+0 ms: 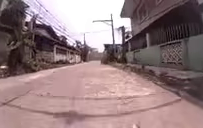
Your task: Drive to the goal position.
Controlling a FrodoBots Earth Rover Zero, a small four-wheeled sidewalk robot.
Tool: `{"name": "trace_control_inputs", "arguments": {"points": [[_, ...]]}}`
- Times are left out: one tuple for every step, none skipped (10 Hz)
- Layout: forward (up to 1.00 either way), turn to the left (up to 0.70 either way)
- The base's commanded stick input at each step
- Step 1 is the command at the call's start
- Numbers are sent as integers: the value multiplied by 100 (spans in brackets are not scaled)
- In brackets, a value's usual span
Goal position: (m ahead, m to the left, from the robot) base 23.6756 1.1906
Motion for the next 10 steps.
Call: {"name": "trace_control_inputs", "arguments": {"points": [[100, 41], [100, 41], [100, 35], [100, 13], [100, 1], [100, 1], [100, 1], [100, 1], [100, 1], [100, 1]]}}
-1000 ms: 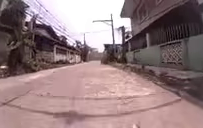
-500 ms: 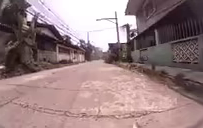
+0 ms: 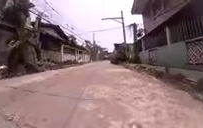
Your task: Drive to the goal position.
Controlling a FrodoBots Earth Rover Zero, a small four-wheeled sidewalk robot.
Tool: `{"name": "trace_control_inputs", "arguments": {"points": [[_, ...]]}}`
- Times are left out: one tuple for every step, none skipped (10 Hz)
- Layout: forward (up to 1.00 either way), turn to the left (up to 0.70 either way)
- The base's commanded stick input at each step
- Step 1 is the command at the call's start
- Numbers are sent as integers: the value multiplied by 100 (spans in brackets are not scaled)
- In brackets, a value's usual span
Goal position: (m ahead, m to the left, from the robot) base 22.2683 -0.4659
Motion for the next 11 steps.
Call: {"name": "trace_control_inputs", "arguments": {"points": [[100, 1], [100, 1], [100, 1], [100, 1], [100, 1], [100, 1], [100, 1], [100, 1], [100, 1], [100, 1], [100, 1]]}}
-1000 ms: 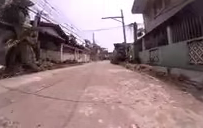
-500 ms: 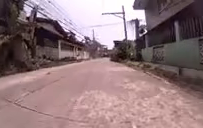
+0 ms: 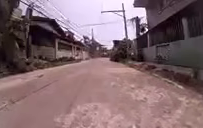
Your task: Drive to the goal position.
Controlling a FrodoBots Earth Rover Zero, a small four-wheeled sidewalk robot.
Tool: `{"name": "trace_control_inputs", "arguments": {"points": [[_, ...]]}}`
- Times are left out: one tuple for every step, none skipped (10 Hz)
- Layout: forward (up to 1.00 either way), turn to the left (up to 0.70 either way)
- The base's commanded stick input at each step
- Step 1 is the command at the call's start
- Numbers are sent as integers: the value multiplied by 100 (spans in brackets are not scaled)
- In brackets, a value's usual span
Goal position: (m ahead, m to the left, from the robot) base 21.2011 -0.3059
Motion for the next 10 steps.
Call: {"name": "trace_control_inputs", "arguments": {"points": [[100, 1], [100, 1], [100, 1], [100, 1], [100, 1], [100, 1], [100, 1], [100, 1], [100, 1], [100, 0]]}}
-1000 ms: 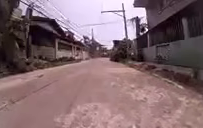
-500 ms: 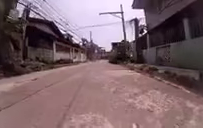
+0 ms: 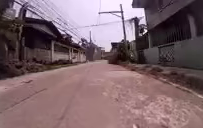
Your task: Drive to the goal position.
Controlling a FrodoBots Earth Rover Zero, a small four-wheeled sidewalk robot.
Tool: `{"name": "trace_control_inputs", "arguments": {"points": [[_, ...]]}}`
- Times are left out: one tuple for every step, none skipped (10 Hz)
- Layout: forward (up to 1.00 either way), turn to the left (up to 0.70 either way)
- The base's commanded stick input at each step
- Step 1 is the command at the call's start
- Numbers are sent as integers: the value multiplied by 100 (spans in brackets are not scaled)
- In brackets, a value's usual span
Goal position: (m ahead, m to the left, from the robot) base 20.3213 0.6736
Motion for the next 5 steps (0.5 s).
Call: {"name": "trace_control_inputs", "arguments": {"points": [[100, -15], [100, -29], [100, -38], [100, -30], [100, -23]]}}
